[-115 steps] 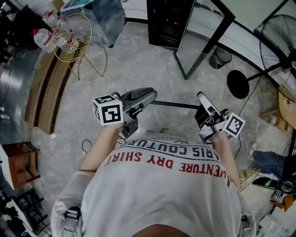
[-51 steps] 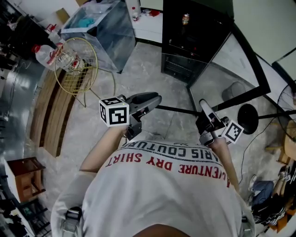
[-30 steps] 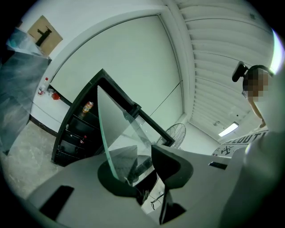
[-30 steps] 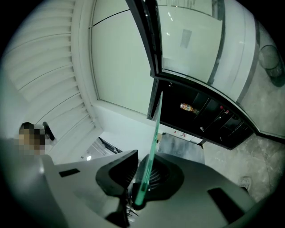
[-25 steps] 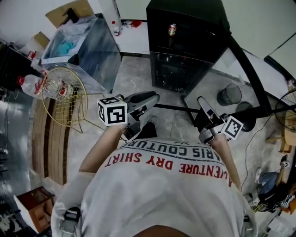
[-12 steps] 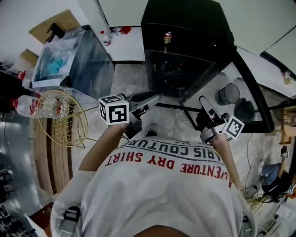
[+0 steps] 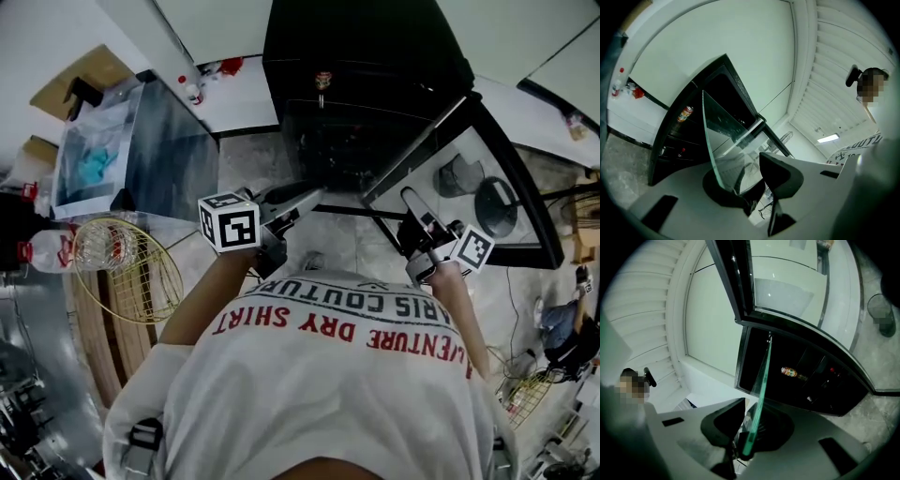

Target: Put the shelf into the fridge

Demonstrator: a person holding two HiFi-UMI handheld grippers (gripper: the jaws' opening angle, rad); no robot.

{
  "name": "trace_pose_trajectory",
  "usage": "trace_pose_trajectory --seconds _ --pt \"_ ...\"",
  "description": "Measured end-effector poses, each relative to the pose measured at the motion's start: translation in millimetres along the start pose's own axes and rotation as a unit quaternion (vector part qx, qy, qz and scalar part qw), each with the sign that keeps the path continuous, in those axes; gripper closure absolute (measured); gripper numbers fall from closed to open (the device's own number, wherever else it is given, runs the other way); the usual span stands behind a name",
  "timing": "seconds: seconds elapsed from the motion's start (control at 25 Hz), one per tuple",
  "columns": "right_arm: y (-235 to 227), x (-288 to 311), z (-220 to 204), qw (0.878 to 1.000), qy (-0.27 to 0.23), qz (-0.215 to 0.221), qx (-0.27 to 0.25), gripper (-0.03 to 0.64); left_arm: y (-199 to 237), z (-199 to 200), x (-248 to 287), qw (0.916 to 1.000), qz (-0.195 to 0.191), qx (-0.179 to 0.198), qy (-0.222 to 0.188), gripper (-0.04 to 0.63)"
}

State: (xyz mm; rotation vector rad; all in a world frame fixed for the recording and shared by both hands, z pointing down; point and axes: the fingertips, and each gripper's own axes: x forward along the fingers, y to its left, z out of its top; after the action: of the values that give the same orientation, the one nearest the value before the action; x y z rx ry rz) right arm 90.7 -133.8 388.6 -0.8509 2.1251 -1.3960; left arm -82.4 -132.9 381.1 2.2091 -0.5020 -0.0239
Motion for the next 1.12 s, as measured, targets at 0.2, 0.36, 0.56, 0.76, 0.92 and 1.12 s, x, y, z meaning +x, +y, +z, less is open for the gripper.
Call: trace_pose_trajectory --seconds 0.2,0.36,0.56,0.76,0.92,1.12 --pt "-12 8 8 1.000 -0.005 -0.011 0.001 0.568 15 8 9 1.0000 -0.006 -0.005 0.005 0.472" --pt "-18 15 13 1.000 -0.007 -0.016 -0.001 0.568 25 12 15 0.9999 -0.009 -0.010 0.007 0.472" --pt "-31 27 17 1.000 -0.007 -0.022 0.002 0.566 42 18 20 0.9998 -0.010 -0.016 0.011 0.472" --pt "-38 31 21 1.000 -0.008 -0.029 0.002 0.566 51 20 26 0.9996 -0.010 -0.023 0.012 0.472" --pt "-47 36 26 0.999 -0.008 -0.034 0.002 0.565 60 23 30 0.9995 -0.007 -0.027 0.013 0.472" --pt "-56 39 31 1.000 -0.006 -0.030 0.000 0.563 65 26 36 0.9996 -0.004 -0.023 0.013 0.472"
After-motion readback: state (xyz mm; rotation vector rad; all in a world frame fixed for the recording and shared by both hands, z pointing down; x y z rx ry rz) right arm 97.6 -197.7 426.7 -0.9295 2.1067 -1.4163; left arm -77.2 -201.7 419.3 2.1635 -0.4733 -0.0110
